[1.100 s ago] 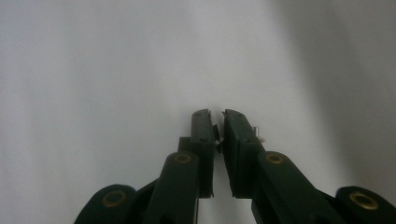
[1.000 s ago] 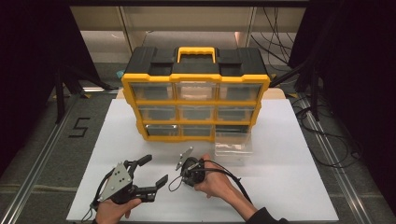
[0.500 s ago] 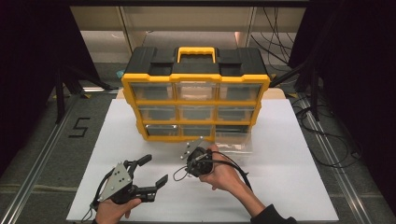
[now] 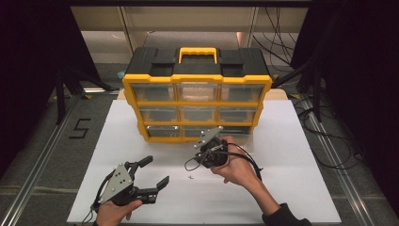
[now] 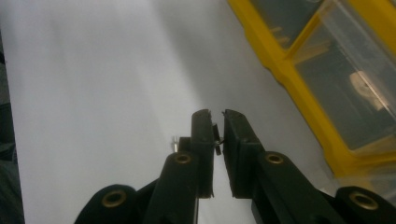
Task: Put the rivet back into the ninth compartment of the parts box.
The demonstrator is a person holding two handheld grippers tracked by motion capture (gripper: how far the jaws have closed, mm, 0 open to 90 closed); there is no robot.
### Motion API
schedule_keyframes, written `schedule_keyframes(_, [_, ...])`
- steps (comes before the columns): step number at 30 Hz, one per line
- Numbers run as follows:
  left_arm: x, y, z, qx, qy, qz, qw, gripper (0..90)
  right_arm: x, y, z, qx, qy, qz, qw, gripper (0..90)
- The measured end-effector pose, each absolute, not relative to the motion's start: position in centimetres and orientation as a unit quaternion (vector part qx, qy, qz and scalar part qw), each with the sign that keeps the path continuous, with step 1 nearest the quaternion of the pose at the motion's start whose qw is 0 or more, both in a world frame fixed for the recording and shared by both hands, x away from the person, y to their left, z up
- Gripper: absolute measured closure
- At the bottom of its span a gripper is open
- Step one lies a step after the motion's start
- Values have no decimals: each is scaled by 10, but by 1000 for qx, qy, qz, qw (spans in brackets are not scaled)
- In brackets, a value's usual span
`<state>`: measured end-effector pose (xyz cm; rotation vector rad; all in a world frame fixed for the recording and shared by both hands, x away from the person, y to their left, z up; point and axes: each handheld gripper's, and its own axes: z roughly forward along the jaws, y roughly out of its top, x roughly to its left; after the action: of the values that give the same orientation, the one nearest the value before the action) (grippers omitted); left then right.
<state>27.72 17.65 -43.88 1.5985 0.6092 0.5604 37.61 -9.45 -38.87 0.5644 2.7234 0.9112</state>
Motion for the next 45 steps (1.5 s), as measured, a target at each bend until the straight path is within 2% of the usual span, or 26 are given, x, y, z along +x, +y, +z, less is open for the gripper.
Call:
schedule_keyframes(23, [277,177,-438,694,265,245,623,169,383,-144,-352,228,898,348,147,832])
schedule_keyframes(45, [277,176,-438,694,266,244,623,169,396,-180,-352,271,888,335,162,832])
